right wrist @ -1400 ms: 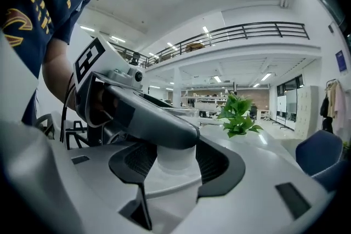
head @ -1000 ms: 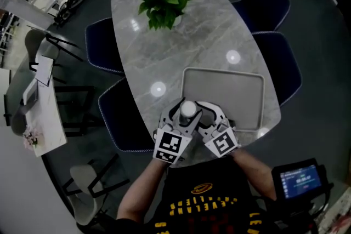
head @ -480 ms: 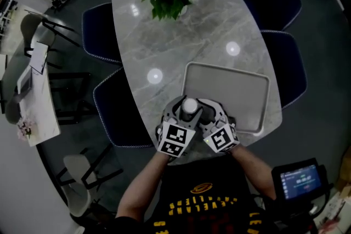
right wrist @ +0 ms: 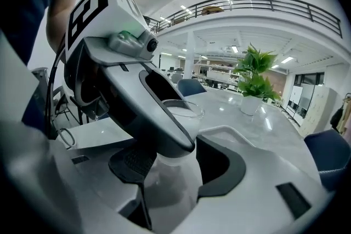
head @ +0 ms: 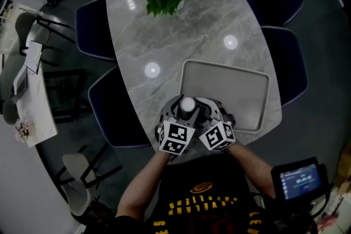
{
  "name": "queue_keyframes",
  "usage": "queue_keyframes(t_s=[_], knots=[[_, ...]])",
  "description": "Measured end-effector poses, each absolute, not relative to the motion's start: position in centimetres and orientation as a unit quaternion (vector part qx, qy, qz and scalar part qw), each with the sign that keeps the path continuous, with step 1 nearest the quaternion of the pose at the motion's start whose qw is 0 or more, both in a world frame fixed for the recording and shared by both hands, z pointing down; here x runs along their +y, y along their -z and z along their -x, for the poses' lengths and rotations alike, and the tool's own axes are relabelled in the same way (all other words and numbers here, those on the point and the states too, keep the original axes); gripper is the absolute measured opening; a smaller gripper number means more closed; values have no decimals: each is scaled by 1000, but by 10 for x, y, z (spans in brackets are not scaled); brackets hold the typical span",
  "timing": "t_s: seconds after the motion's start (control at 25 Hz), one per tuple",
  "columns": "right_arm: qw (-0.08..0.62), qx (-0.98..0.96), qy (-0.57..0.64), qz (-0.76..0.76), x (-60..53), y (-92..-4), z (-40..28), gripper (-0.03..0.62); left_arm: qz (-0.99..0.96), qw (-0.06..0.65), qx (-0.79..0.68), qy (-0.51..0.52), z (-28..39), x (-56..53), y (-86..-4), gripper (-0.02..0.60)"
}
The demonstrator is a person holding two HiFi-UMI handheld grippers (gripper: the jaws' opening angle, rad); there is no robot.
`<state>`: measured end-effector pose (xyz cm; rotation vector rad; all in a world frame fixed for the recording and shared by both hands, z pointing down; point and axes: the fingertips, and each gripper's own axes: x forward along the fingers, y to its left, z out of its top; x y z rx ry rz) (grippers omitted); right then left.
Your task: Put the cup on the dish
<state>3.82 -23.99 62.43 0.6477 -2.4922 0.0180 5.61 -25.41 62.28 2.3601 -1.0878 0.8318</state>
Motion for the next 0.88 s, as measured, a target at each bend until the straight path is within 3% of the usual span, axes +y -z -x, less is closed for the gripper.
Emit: queue_keyframes(t_s=[0.88], knots=[[316,-920,0,-230,-231,-645,-43,227,-845,189,-390,-313,-60,-245,-639,267]])
